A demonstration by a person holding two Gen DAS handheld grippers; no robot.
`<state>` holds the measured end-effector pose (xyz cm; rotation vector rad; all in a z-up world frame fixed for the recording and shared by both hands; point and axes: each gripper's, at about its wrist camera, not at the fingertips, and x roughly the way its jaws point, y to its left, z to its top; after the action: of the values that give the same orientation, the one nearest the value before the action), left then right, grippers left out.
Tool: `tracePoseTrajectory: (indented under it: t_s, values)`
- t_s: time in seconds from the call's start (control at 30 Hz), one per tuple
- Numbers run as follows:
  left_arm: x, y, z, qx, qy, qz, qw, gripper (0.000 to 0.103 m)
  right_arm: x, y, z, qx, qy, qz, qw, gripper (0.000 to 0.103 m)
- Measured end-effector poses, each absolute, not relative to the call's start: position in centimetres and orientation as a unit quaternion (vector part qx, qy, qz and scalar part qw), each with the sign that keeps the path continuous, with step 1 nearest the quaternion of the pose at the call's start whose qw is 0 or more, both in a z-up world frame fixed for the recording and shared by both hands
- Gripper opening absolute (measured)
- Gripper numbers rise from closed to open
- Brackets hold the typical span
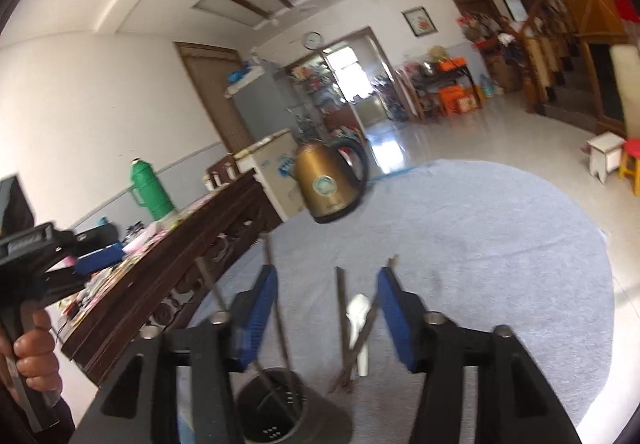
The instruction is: Organize utensils
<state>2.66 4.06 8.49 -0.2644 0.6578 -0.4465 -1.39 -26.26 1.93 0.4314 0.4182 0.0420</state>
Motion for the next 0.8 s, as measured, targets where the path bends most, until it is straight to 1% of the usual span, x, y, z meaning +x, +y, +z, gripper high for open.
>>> tracePoseTrajectory:
  t_s: [0.1, 0.13, 0.43, 0.5, 0.53, 0.6, 0.67, 0.73, 0.77, 0.8]
  values:
    - [4.0, 4.7, 7.1, -0.133, 0.339, -0.202, 0.909, 0.044, -0.4, -27.2, 0.9, 0.224, 0.233, 0.002, 0.946, 0.042]
    - [4.5, 4.9, 6.4, -0.134, 0.349, -0.198, 0.906, 0.044, 0.1, -27.6, 0.4, 0.231, 0.247, -0.001, 0.941, 0.038]
    - [11.1, 4.1, -1.7, -0.102, 0.458, -0.165, 0.867, 0.044, 7.2, -30.7, -4.1, 0.273, 0.37, 0.014, 0.888, 0.036]
    - [12.6, 3.5, -3.0, -0.092, 0.474, -0.164, 0.86, 0.044, 9.4, -31.4, -4.9, 0.282, 0.393, 0.023, 0.875, 0.036]
    - [13.4, 3.0, -3.7, -0.088, 0.482, -0.164, 0.856, 0.044, 10.5, -31.4, -5.4, 0.286, 0.404, 0.027, 0.868, 0.033]
    - [14.7, 2.1, -4.6, -0.084, 0.491, -0.167, 0.851, 0.044, 12.7, -31.8, -6.4, 0.297, 0.425, 0.035, 0.854, 0.032]
    - [15.7, 1.5, -5.4, -0.082, 0.498, -0.171, 0.847, 0.044, 15.1, -32.1, -7.6, 0.307, 0.446, 0.04, 0.84, 0.028]
    - [16.8, 0.9, -6.3, -0.081, 0.506, -0.173, 0.841, 0.044, 17.5, -32.0, -8.8, 0.31, 0.459, 0.038, 0.832, 0.027]
    - [17.2, 0.8, -6.7, -0.081, 0.509, -0.173, 0.839, 0.044, 18.6, -32.0, -9.4, 0.313, 0.465, 0.036, 0.827, 0.024]
    - [17.6, 0.6, -7.0, -0.08, 0.513, -0.172, 0.837, 0.044, 19.3, -32.0, -9.7, 0.315, 0.468, 0.035, 0.825, 0.023]
